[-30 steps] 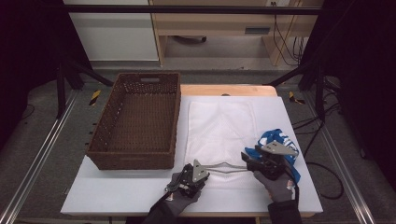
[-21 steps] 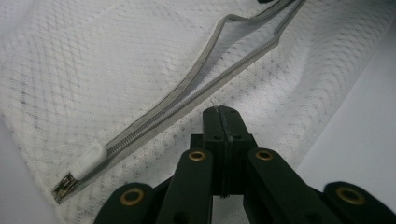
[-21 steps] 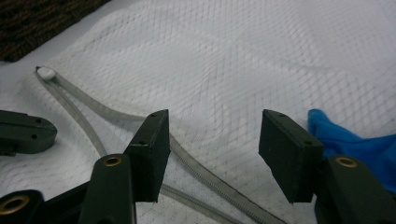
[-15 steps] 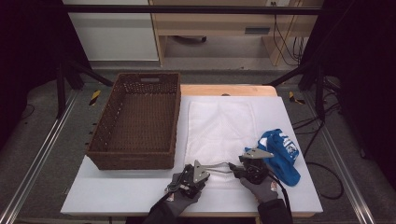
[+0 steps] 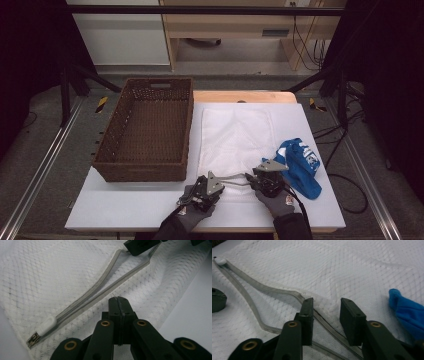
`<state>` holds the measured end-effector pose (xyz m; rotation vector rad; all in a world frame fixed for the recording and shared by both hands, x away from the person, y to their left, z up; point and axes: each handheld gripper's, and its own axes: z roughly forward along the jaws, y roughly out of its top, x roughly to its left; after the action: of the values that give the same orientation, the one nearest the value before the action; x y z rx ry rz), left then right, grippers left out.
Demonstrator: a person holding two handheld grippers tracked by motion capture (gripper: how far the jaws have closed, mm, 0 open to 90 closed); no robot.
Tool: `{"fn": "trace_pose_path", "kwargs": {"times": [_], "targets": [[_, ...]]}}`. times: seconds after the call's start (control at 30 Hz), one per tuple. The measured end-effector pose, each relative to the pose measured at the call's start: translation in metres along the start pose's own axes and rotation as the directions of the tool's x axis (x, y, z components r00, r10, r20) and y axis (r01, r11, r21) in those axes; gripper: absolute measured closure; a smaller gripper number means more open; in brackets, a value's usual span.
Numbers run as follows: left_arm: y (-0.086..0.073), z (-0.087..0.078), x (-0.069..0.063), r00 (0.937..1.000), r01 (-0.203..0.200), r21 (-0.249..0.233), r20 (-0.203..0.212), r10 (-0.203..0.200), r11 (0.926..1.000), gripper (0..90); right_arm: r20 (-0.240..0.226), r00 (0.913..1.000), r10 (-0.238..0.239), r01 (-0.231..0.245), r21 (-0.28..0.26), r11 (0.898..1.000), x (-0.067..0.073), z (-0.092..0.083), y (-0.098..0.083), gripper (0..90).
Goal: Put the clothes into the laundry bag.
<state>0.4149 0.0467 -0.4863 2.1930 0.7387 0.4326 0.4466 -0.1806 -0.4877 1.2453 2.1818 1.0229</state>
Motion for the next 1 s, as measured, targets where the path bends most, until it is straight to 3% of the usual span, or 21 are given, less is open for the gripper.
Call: {"fn": "trace_pose_path", "kwargs": {"times": [0.07,0.17,0.3,0.33,0.37,0.47,0.53,0.57,0.63,0.67,0.87,1.0], "targets": [[0.000,0.000,0.000,1.0000,-0.001,0.000,0.001,0.001,1.0000,89.5,0.010,0.9999,0.009,-0.009,0.007,1.000,-0.001,-0.001,0.001,74.4],[0.000,0.000,0.000,1.0000,0.000,0.004,0.002,0.000,1.0000,89.5,0.004,0.9998,0.018,-0.018,0.013,1.000,-0.001,-0.001,0.001,75.9],[0.000,0.000,0.000,1.0000,-0.001,0.007,0.002,0.001,1.0000,89.5,-0.045,0.9990,-0.001,0.000,-0.029,1.000,0.001,-0.003,0.003,59.8],[0.000,0.000,0.000,1.0000,-0.001,0.007,0.002,0.001,1.0000,89.5,-0.045,0.9990,-0.001,0.000,-0.029,1.000,0.001,-0.003,0.003,59.8],[0.000,0.000,0.000,1.0000,-0.001,0.005,0.002,0.001,1.0000,89.5,-0.049,0.9979,-0.043,0.041,-0.027,0.999,0.006,-0.001,0.003,53.2],[0.000,0.000,0.000,1.0000,-0.001,0.004,0.002,0.001,1.0000,89.5,-0.042,0.9973,-0.061,0.061,-0.002,0.998,0.010,0.004,0.002,51.4],[0.000,0.000,0.000,1.0000,-0.001,0.004,0.002,0.001,1.0000,89.5,-0.041,0.9972,-0.062,0.062,-0.008,0.998,0.009,0.006,0.003,53.5],[0.000,0.000,0.000,1.0000,-0.001,0.004,0.002,0.001,1.0000,89.4,-0.033,0.9989,-0.032,0.032,-0.006,0.999,0.010,0.006,0.003,61.4],[0.000,0.000,0.000,1.0000,0.000,0.004,0.002,0.000,1.0000,89.4,-0.029,0.9992,-0.028,0.028,-0.009,1.000,0.009,0.007,0.004,64.6],[0.000,0.000,0.000,1.0000,0.000,0.004,0.003,0.000,1.0000,89.4,-0.020,0.9993,-0.032,0.032,-0.007,0.999,0.007,0.007,0.005,74.5],[0.000,0.000,0.000,1.0000,-0.001,0.004,0.002,0.001,1.0000,89.4,-0.020,0.9994,-0.026,0.026,0.002,1.000,0.007,0.006,0.007,88.2],[0.000,0.000,0.001,1.0000,0.003,0.003,0.006,-0.003,1.0000,89.3,-0.030,0.9993,-0.023,0.022,-0.016,1.000,0.005,0.000,0.011,89.0]]}}
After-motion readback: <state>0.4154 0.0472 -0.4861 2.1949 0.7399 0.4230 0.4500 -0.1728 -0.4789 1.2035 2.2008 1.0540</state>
